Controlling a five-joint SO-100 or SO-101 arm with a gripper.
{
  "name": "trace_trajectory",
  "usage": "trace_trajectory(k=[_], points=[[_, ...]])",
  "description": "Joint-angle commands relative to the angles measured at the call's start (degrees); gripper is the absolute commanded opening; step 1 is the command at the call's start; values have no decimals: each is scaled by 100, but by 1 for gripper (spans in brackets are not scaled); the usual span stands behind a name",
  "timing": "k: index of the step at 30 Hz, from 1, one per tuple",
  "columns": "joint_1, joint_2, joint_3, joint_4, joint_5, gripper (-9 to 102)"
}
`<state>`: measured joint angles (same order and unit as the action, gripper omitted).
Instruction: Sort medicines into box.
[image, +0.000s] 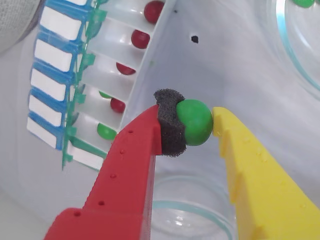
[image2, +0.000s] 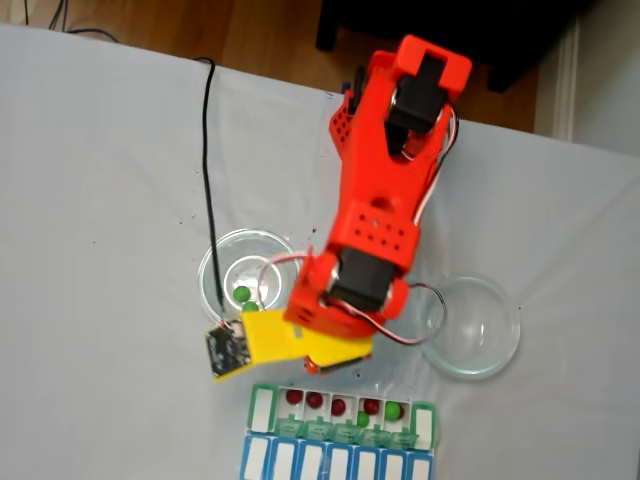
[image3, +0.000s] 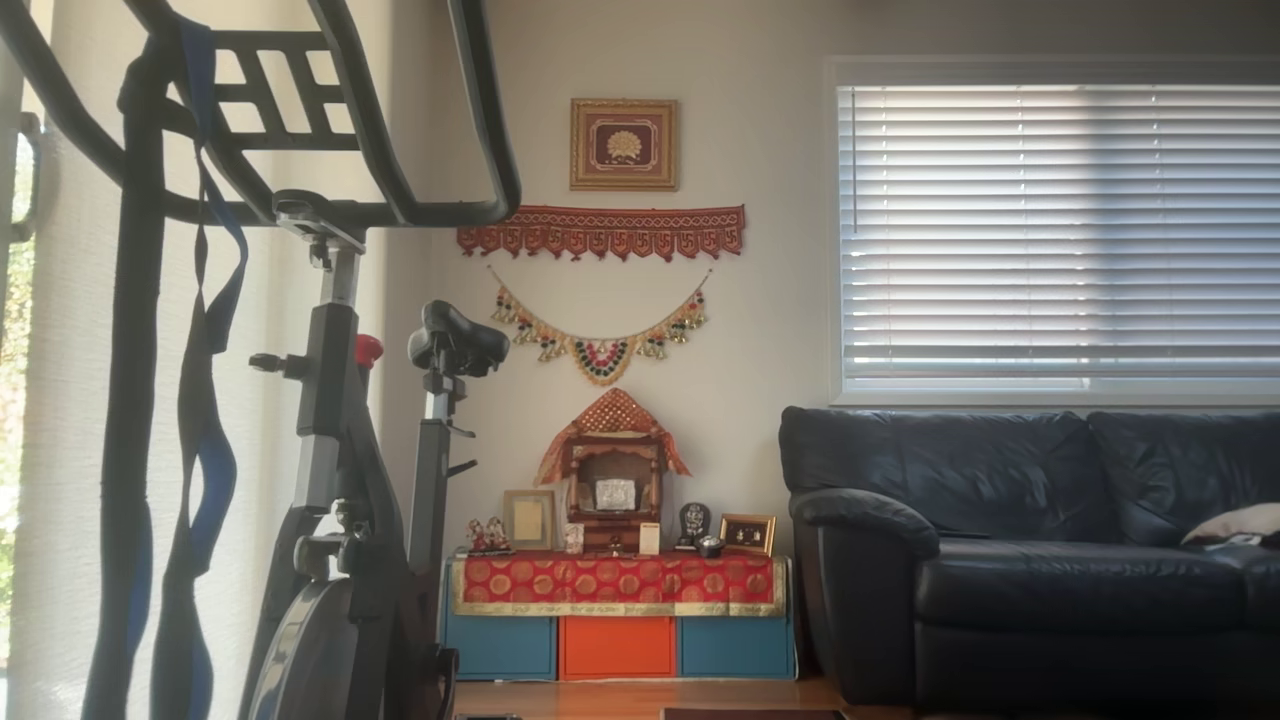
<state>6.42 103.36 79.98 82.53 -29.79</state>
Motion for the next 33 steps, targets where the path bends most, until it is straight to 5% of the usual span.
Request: trace_trajectory(k=[1,33], points=[[-281,62,-633,26,264,1],[-738,-1494,-1854,-396,1204,1]])
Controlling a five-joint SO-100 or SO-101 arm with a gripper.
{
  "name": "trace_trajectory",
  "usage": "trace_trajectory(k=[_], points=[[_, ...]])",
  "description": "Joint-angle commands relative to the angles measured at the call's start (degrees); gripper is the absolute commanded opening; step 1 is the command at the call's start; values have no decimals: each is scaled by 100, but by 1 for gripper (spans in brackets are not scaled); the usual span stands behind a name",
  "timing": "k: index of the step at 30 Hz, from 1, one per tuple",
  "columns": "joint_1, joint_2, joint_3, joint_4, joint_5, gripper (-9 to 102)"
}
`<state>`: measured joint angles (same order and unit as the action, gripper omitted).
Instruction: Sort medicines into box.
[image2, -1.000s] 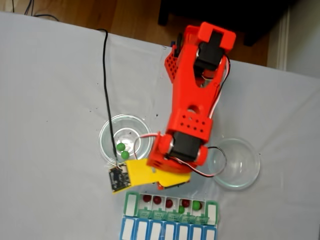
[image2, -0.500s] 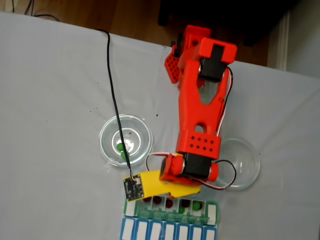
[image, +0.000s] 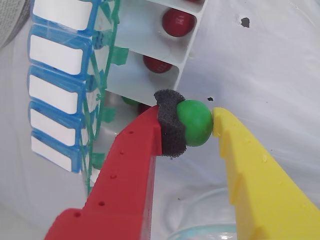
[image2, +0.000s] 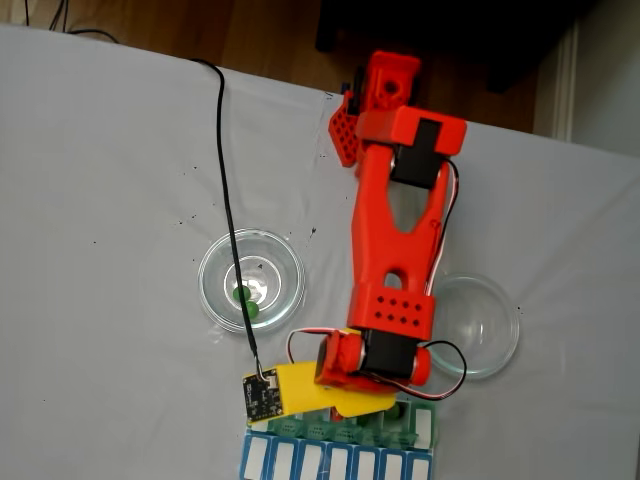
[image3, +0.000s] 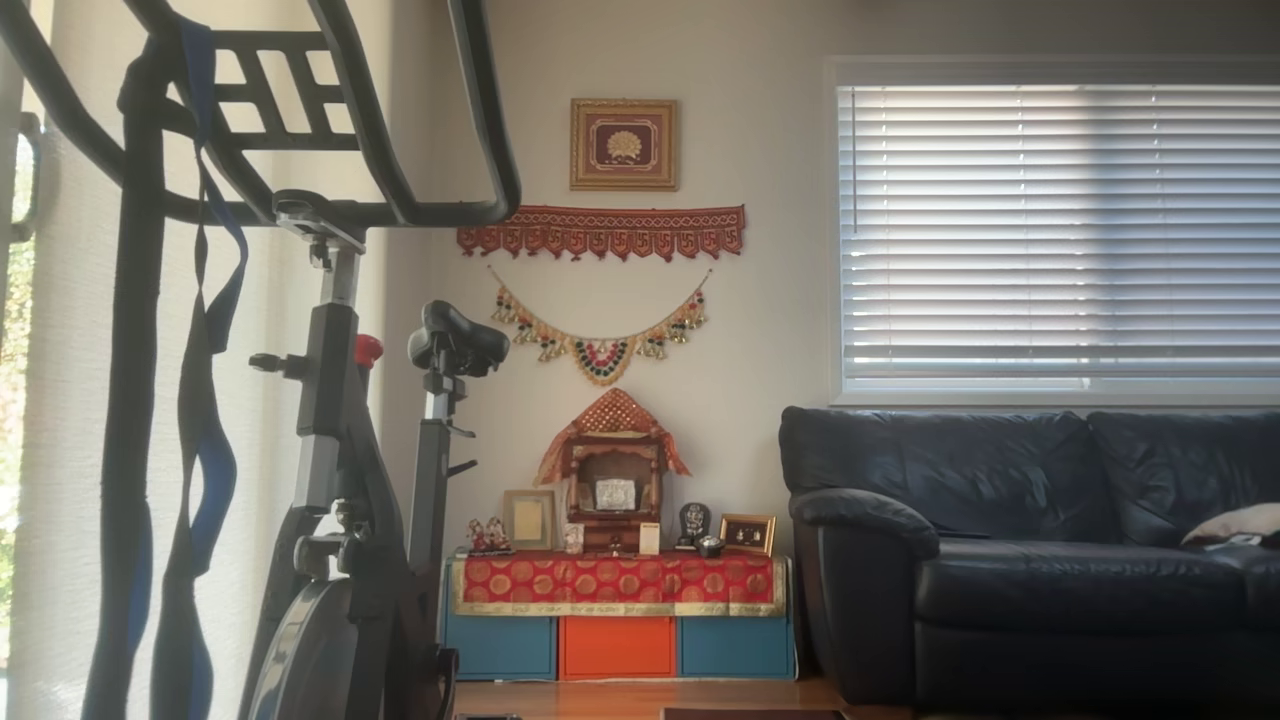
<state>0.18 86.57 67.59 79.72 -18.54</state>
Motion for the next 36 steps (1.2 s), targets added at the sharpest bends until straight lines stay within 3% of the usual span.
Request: trace_trajectory(k=[1,36], points=[[-114,132,-642,-158,88,1],[-290,-211,-519,-1116,404,1]])
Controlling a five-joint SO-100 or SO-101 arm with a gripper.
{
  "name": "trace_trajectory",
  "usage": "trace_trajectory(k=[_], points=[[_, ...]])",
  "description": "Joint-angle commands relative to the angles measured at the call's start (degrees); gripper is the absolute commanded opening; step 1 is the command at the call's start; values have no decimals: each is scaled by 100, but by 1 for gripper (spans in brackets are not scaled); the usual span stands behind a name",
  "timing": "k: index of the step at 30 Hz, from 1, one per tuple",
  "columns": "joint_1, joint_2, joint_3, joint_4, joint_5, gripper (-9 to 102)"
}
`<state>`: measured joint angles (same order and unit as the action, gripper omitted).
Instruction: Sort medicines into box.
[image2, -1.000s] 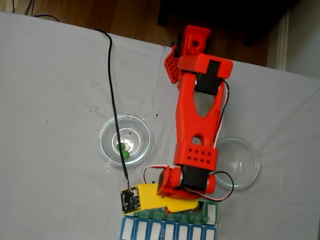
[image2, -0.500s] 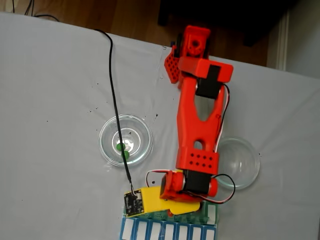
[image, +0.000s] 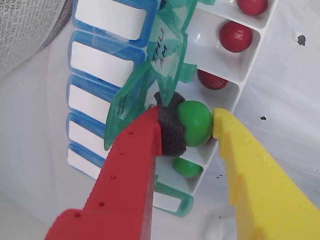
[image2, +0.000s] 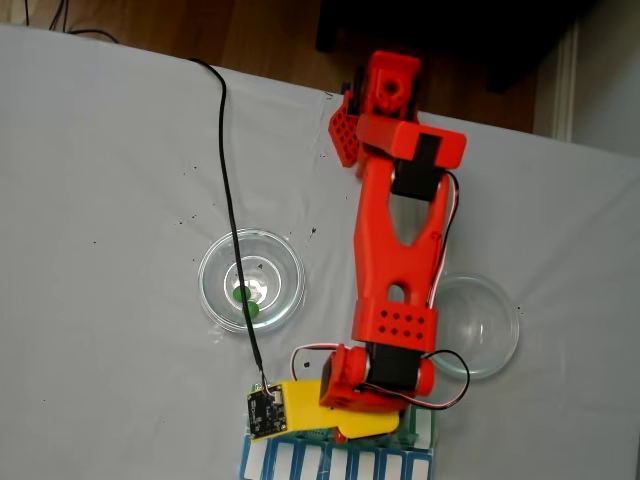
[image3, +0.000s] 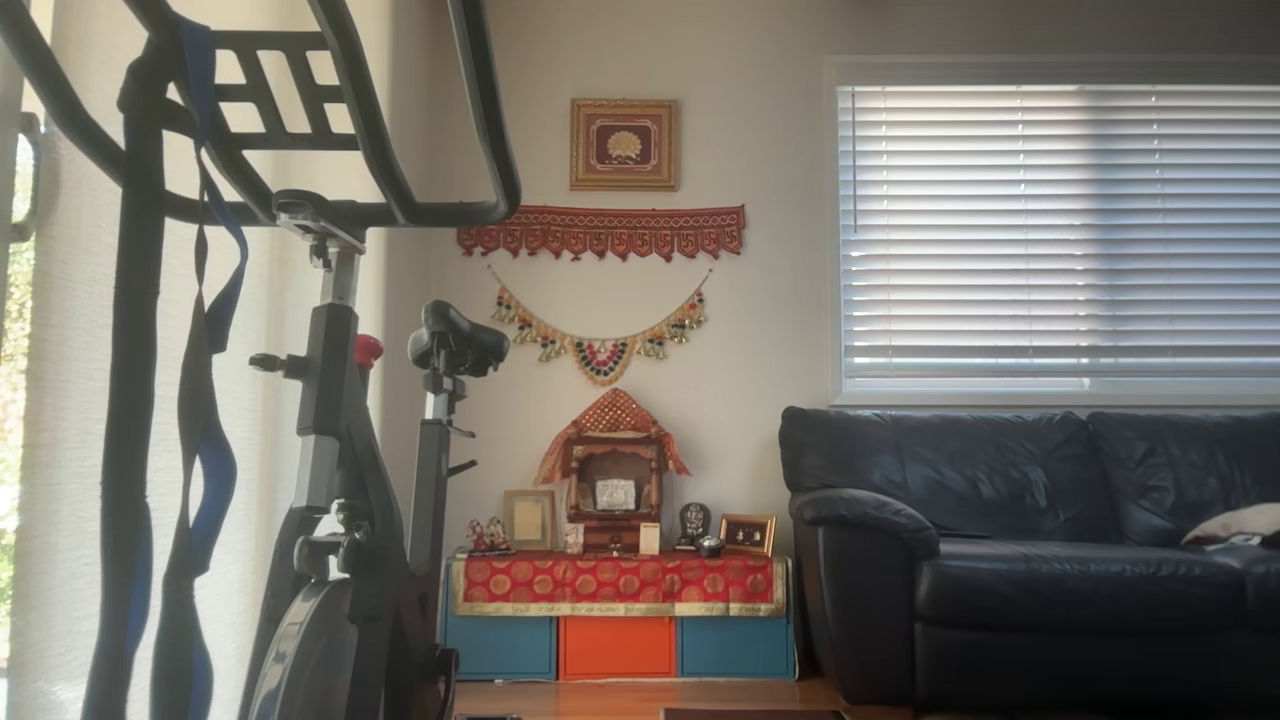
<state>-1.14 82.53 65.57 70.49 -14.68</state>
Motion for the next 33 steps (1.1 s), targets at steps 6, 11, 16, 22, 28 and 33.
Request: trace_trajectory(k=[6,11,16,22,28,33], points=[[-229,369,202,-571,88,1],[-255,475,299,-589,88,2],[-255,519,343,-589,123,2],[-281,554,501,-721,97,2],[-281,404,378,-756,79,5],[-272,396,290,-642,70,14]])
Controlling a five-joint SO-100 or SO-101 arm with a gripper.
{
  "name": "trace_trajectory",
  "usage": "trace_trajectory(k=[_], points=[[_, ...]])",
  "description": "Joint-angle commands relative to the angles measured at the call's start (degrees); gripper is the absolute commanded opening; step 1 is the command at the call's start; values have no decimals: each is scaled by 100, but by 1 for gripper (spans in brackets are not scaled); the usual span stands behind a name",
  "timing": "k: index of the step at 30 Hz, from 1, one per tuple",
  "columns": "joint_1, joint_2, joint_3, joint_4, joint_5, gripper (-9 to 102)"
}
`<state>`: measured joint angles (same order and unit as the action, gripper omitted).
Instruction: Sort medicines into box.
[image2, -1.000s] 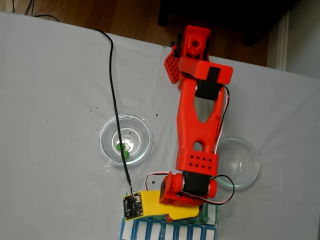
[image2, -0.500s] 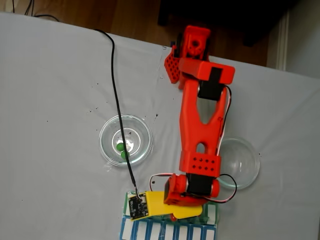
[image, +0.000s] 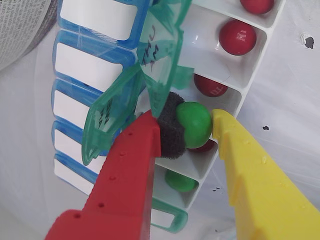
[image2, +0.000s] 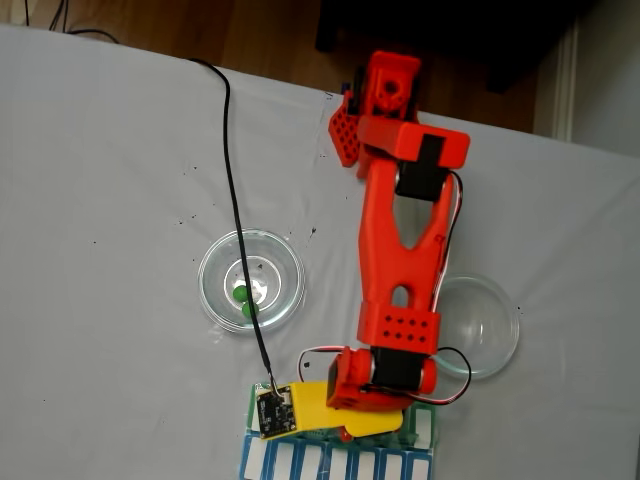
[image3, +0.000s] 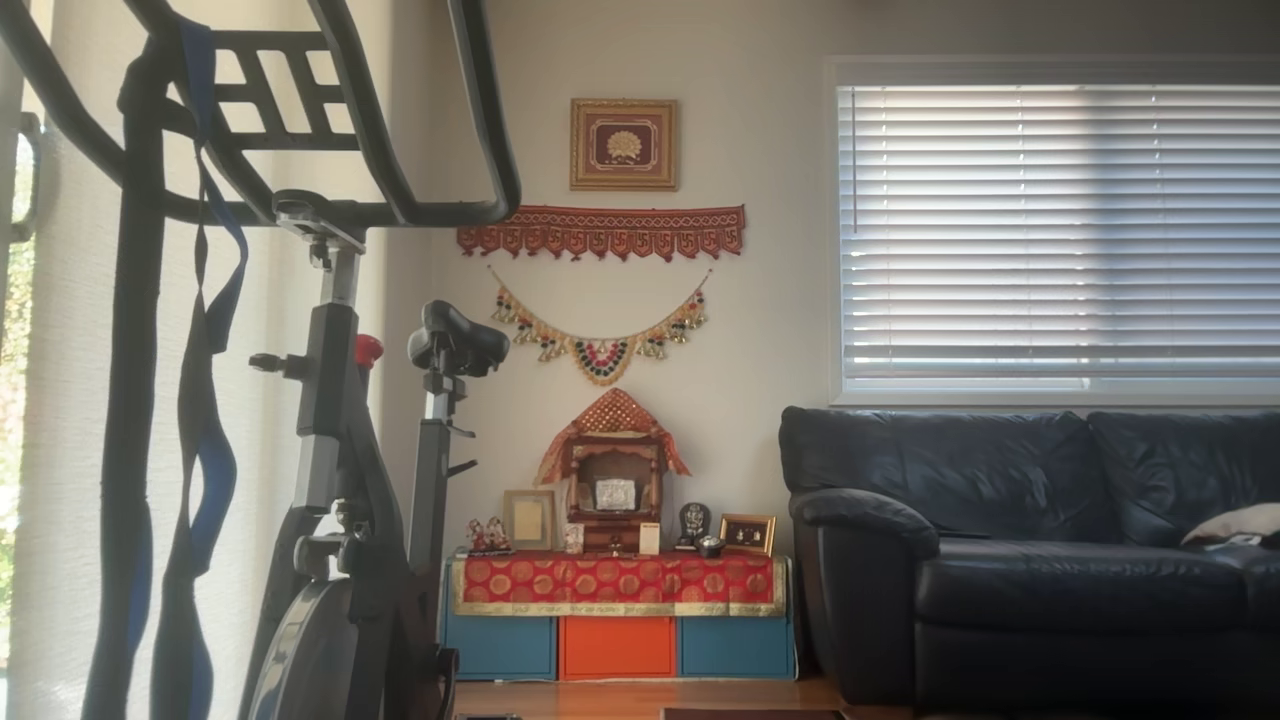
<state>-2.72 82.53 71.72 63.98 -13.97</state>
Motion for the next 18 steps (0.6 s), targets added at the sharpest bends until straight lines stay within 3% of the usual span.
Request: trace_trajectory(k=[1,7,18], points=[[-114,431,-316,79,-35,17],[-79,738,-97,176,-141,27],[-44,923,0,264,-272,24]])
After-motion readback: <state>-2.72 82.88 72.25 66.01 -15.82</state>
